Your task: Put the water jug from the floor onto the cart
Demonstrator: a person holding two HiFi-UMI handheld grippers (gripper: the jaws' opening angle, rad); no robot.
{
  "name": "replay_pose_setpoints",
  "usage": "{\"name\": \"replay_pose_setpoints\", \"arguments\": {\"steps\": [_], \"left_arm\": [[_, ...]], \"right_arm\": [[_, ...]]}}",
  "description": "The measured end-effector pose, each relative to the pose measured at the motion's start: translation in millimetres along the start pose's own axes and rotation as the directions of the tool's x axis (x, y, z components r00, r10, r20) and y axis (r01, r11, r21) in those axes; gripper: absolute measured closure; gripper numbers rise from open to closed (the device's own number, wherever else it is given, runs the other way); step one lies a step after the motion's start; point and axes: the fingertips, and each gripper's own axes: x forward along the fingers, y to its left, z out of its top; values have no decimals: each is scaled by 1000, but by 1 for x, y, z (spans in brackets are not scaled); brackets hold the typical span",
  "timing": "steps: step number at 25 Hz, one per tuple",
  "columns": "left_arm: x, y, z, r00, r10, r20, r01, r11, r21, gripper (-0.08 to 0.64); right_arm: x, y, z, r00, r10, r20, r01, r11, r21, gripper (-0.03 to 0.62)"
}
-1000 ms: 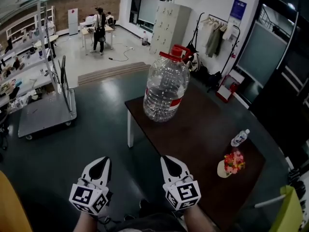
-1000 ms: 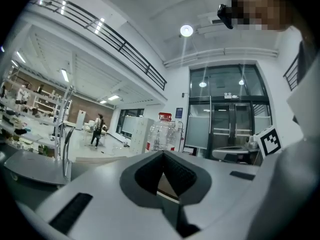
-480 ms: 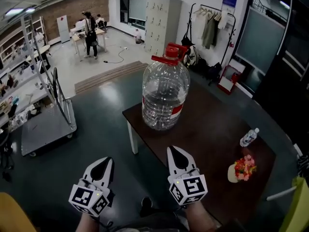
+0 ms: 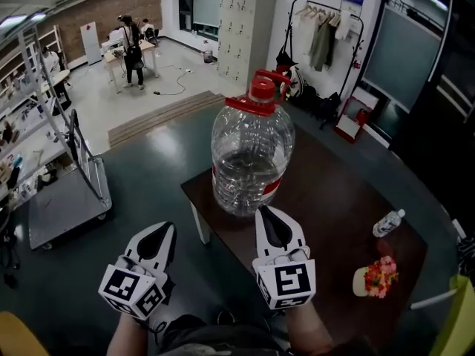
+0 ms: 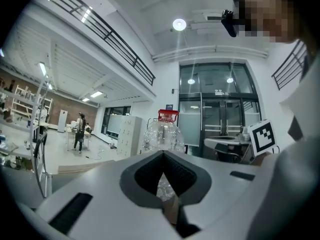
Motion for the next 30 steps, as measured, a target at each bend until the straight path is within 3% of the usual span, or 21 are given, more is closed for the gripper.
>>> {"name": "replay_pose_setpoints", "arguments": {"steps": [5,10,15,20,26,30], "left_arm": [[43,22,17,998,-56,1,56,998,0,552],[100,53,29,987,-158,-3,158,987,-38,552],[151,69,57,966,-258,8,257,966,29,552],[177,62,91,932,-362,34,361,932,29,552],[207,55,103,901,-433,16,432,901,44,552],[220,56,107,884,-467,8,467,884,35,552]], "right_arm": [[34,-15,17,999,-30,-32,28,997,-68,543],[75,-28,22,994,-108,-26,108,994,-27,514],[104,-37,41,981,-194,-10,194,980,-39,505],[112,-48,63,963,-267,-31,260,955,-140,506],[124,-59,77,940,-331,-84,280,887,-366,460],[135,-59,89,925,-371,-81,273,798,-537,443]]}}
